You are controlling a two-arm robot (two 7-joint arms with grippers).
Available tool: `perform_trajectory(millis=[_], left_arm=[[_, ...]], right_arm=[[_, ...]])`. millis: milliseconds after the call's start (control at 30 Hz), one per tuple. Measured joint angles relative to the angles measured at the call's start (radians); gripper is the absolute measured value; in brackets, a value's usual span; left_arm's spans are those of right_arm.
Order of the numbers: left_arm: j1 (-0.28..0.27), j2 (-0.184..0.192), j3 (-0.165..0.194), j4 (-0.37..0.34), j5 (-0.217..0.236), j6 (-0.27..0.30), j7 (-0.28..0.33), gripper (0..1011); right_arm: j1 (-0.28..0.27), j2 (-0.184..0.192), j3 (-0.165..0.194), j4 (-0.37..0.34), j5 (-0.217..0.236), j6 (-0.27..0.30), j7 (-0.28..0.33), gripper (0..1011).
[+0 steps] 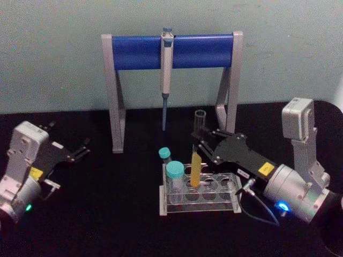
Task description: Pick up the test tube from the test tube rack, shake it, then place it back into the test tube rack.
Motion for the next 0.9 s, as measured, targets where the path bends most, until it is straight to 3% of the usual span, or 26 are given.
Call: perform_trajectory(millis=[400, 900], left_arm=[[0.0, 0.0, 0.0, 0.0, 0.0, 0.0, 0.0, 1001], [0.0, 0.0, 0.0, 0.0, 0.0, 0.0, 0.0, 1001]], right_arm=[[0.017, 0.005, 0.01, -0.023, 0.002, -0.01, -0.002, 229], [0.07, -0.016, 0.019, 0.026, -0.019, -0.015, -0.021, 229]])
